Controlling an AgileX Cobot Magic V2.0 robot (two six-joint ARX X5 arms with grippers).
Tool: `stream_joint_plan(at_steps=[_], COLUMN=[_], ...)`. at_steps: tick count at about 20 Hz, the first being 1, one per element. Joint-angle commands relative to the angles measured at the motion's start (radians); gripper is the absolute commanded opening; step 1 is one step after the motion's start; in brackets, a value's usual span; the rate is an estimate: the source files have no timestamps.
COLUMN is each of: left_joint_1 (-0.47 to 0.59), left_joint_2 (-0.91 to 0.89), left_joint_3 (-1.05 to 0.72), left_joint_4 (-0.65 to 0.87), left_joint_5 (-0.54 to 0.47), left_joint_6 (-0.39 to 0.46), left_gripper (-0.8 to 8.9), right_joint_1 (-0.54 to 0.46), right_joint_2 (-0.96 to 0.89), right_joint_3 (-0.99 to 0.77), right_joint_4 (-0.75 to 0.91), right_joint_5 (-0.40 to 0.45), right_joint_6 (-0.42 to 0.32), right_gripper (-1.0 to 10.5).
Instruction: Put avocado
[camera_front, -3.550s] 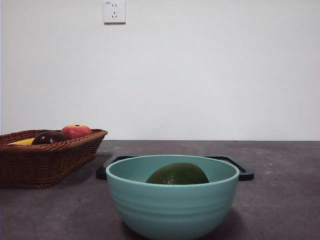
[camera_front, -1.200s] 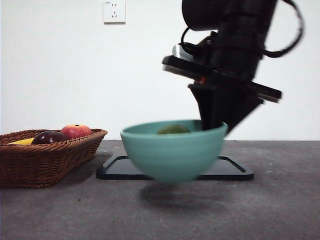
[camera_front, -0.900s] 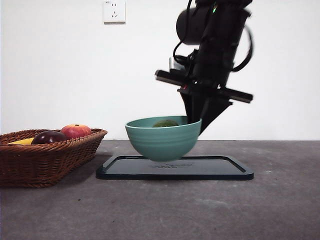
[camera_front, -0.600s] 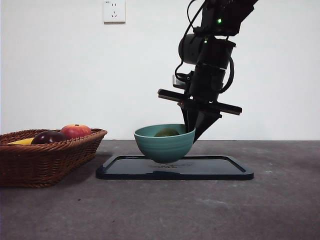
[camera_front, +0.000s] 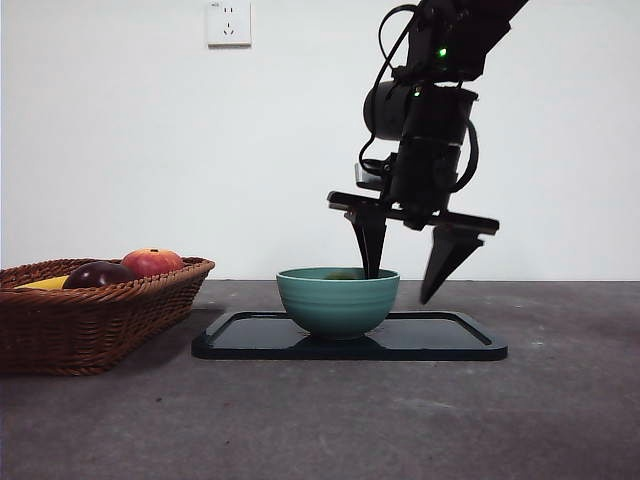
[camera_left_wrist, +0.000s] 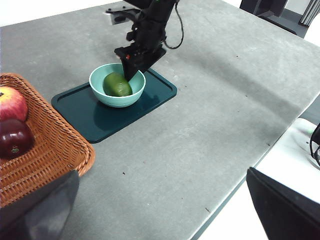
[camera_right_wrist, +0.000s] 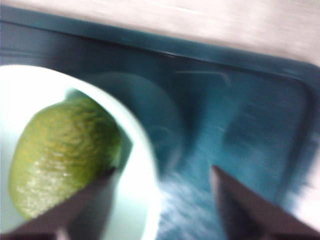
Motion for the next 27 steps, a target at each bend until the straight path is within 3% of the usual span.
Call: stream_joint_plan(at_steps=[1, 4, 11, 21, 27], left_joint_1=[-0.010, -0.010, -0.010, -0.010, -0.010], left_joint_2=[0.002, 0.002, 0.002, 0.002, 0.002], left_joint_3=[0.009, 0.009, 0.009, 0.009, 0.009], left_joint_4=[0.011, 0.011, 0.011, 0.011, 0.011], left_joint_5=[-0.004, -0.004, -0.004, -0.004, -0.004], left_joint_6=[-0.002, -0.002, -0.002, -0.002, -0.003], left_gripper=[5.59, 5.59, 5.59, 5.59, 5.59], right_joint_1=[-0.013, -0.005, 0.063, 0.168, 0.230], right_joint_2=[-0.077, -0.226, -0.536, -1.201, -1.573], right_joint_3=[0.035, 0.034, -0.036, -0.702, -0.901], right_joint_4=[-0.022, -0.127, -0.273, -0.047, -0.058], right_joint_5=[0.014, 0.083, 0.174, 0.188, 0.175], right_joint_6=[-0.032, -0.108, -0.119, -0.111, -0.109], right_gripper=[4.8, 5.9, 5.9, 5.9, 5.9])
